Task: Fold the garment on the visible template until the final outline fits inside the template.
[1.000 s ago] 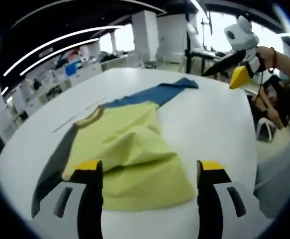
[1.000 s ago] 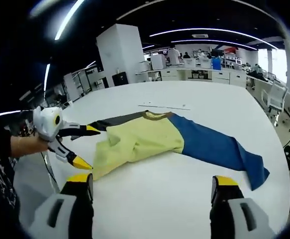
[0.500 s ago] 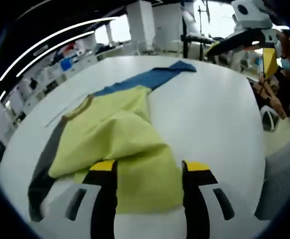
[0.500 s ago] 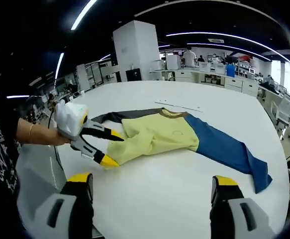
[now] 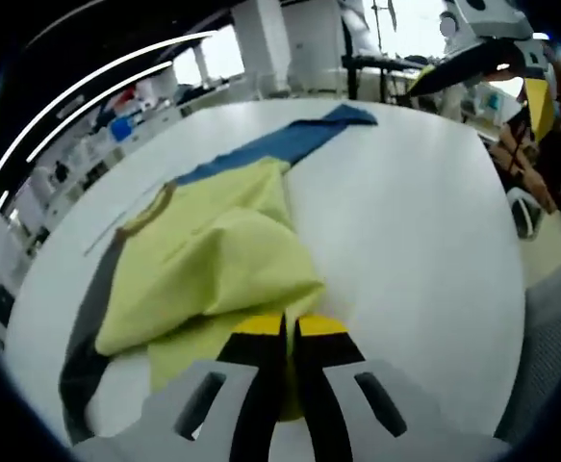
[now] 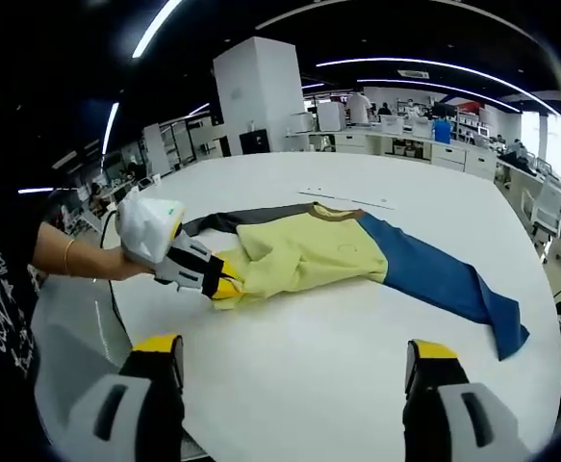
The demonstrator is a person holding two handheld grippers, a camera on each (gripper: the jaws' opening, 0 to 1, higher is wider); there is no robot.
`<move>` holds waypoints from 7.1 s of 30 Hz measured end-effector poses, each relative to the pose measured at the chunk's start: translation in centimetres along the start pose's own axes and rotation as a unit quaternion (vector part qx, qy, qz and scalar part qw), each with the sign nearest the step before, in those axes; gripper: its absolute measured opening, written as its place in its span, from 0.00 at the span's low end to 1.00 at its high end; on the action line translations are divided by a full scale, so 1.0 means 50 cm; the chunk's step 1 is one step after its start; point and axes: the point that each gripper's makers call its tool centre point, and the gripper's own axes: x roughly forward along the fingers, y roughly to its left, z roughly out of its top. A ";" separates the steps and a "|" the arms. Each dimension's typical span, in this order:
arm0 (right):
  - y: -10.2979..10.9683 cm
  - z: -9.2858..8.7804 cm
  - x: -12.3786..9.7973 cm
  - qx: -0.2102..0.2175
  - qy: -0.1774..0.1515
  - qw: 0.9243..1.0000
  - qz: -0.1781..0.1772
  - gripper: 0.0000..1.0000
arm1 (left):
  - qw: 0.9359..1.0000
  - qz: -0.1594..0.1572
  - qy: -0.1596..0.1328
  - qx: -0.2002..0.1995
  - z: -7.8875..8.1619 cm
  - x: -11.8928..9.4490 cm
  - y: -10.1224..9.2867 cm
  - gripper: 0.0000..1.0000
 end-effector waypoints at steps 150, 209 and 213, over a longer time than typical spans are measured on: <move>0.164 0.107 0.520 0.064 0.023 0.997 -0.023 0.13 | 0.966 0.072 -0.030 -0.248 -0.146 -0.030 0.327 0.06; 0.031 0.066 0.265 0.059 -0.003 0.993 -0.099 0.00 | 0.978 0.066 -0.067 -0.187 -0.060 -0.149 0.278 0.00; 0.008 0.050 0.213 0.063 -0.006 0.991 -0.114 0.00 | 0.980 0.055 -0.073 -0.174 -0.052 -0.173 0.252 0.00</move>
